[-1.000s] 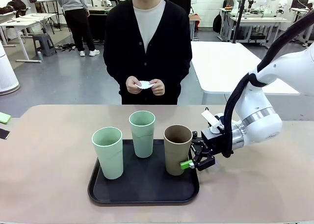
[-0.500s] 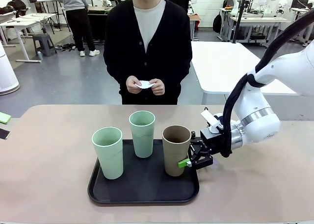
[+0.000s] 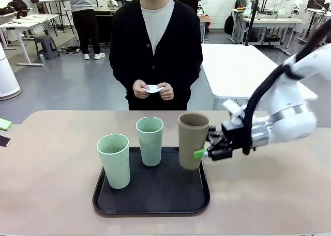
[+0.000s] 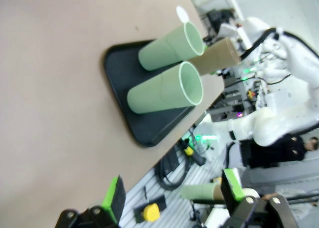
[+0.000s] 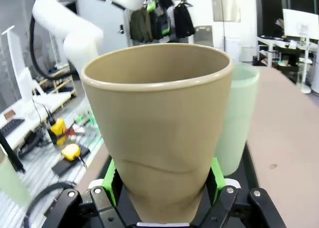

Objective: Place coasters on the table and set cups on them.
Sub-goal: Pick up one Reusable plastic cup and place it on a coaster set by the human.

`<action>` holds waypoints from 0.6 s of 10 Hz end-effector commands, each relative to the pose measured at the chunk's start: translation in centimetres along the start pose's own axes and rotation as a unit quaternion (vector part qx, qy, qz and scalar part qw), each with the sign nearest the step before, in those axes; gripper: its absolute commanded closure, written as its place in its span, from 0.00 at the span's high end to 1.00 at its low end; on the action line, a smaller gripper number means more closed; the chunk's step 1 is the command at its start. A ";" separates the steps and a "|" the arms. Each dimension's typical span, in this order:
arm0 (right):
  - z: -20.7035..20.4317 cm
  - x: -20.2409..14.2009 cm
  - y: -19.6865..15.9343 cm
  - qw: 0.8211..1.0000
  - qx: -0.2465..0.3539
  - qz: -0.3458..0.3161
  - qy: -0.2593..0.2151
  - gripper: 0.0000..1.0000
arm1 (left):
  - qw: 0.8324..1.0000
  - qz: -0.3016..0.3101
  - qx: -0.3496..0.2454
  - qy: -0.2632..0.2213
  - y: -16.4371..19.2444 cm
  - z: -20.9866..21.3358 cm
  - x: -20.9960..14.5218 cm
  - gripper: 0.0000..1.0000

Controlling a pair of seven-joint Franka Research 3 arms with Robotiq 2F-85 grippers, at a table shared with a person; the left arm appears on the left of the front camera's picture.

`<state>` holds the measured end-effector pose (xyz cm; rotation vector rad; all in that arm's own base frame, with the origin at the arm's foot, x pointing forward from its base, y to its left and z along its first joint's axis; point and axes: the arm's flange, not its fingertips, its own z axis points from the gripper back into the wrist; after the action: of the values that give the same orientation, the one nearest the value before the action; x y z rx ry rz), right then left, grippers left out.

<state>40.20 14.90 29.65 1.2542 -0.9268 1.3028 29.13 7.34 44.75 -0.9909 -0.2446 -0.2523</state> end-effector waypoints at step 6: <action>1.4 12.9 6.4 0.994 -0.065 -0.055 0.072 0.00 | 1.000 -0.004 -0.006 -0.003 -0.2 -0.1 0.2 1.00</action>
<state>35.10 14.88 45.02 1.1168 -0.8581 1.2421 29.13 7.34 44.76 -0.9909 -0.2449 -0.2524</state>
